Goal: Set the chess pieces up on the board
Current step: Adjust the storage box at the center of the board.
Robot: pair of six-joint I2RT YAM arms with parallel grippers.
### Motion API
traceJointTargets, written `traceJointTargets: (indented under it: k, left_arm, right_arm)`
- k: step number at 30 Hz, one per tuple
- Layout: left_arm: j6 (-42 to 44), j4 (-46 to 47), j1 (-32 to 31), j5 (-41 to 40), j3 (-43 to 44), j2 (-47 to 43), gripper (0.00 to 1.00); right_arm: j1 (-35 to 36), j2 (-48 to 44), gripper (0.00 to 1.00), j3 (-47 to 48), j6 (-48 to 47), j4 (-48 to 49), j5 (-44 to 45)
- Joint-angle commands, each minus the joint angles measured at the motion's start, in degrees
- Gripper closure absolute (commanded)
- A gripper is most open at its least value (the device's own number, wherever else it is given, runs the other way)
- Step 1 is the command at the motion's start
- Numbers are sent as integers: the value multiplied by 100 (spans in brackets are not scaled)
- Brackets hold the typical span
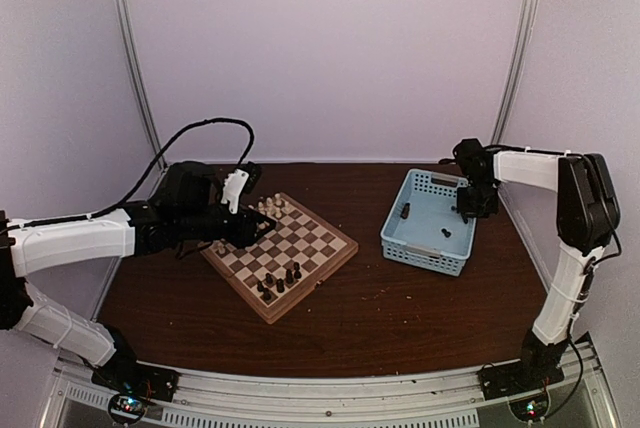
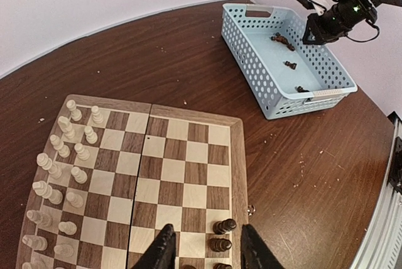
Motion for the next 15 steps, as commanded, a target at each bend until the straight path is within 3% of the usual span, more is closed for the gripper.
traceJointTargets:
  k: [1, 4, 8, 15]
  left_arm:
    - [-69, 208, -23, -23, -51, -101, 65]
    - [-71, 212, -23, -7, -37, -72, 65]
    - [-80, 216, -23, 9, -2, -23, 64]
    - [-94, 232, -23, 73, 99, 104, 64]
  right_arm:
    - [87, -405, 89, 395, -255, -495, 920]
    - [205, -456, 94, 632, -499, -932, 1381]
    - [434, -526, 93, 977, -780, -1434, 1976]
    - [464, -597, 91, 790, -869, -1185, 1605]
